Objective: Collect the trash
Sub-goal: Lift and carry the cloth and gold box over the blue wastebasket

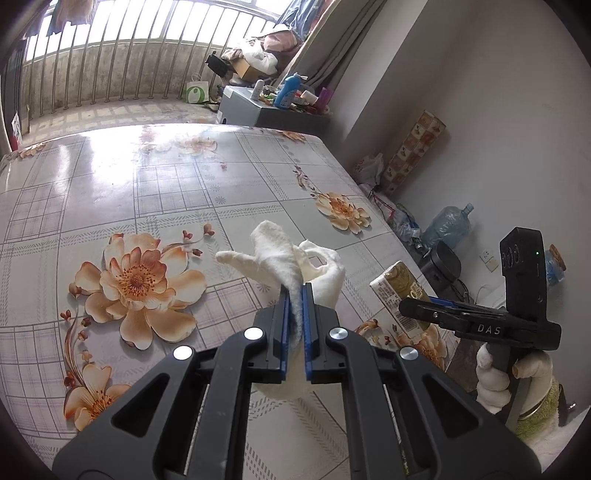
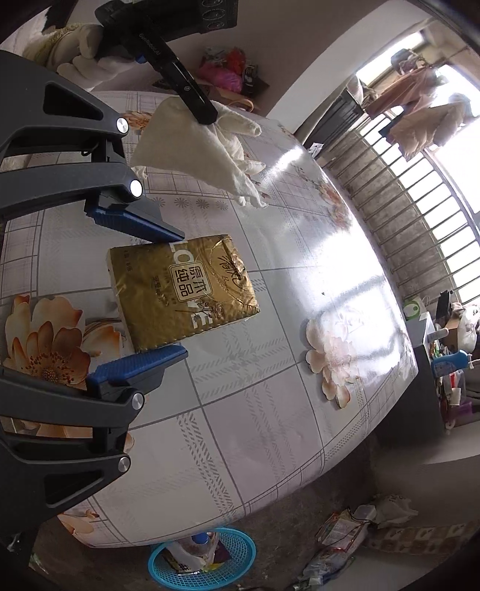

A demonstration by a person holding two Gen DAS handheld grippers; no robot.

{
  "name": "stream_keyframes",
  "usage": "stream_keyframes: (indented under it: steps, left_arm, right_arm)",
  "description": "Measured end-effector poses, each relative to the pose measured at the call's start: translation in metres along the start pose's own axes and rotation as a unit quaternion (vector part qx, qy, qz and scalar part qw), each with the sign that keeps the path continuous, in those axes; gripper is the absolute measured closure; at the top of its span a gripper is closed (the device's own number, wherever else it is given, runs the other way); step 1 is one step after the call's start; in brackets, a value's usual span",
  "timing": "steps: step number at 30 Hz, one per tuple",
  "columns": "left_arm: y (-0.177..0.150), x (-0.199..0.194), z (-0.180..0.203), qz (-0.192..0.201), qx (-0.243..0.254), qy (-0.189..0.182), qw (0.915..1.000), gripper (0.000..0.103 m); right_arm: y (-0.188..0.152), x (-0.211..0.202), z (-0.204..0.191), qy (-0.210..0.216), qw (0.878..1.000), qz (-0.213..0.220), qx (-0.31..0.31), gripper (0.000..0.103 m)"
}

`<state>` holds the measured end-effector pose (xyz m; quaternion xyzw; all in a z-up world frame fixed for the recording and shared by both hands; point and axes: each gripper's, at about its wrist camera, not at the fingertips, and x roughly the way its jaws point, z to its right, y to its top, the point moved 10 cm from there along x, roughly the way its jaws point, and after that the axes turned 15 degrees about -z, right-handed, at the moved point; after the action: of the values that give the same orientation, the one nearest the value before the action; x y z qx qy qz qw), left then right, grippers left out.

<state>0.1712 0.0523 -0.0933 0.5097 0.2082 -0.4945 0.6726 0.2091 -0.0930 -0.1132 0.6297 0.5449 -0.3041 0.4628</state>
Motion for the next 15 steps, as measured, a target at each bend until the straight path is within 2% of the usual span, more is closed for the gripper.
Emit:
stream_keyframes:
  steps: [15]
  left_arm:
    - [0.047,-0.019,0.054,0.045,0.06,-0.017,0.9971,0.099]
  right_arm:
    - [0.0,-0.058,0.03,0.067,0.993,0.075,0.066,0.048]
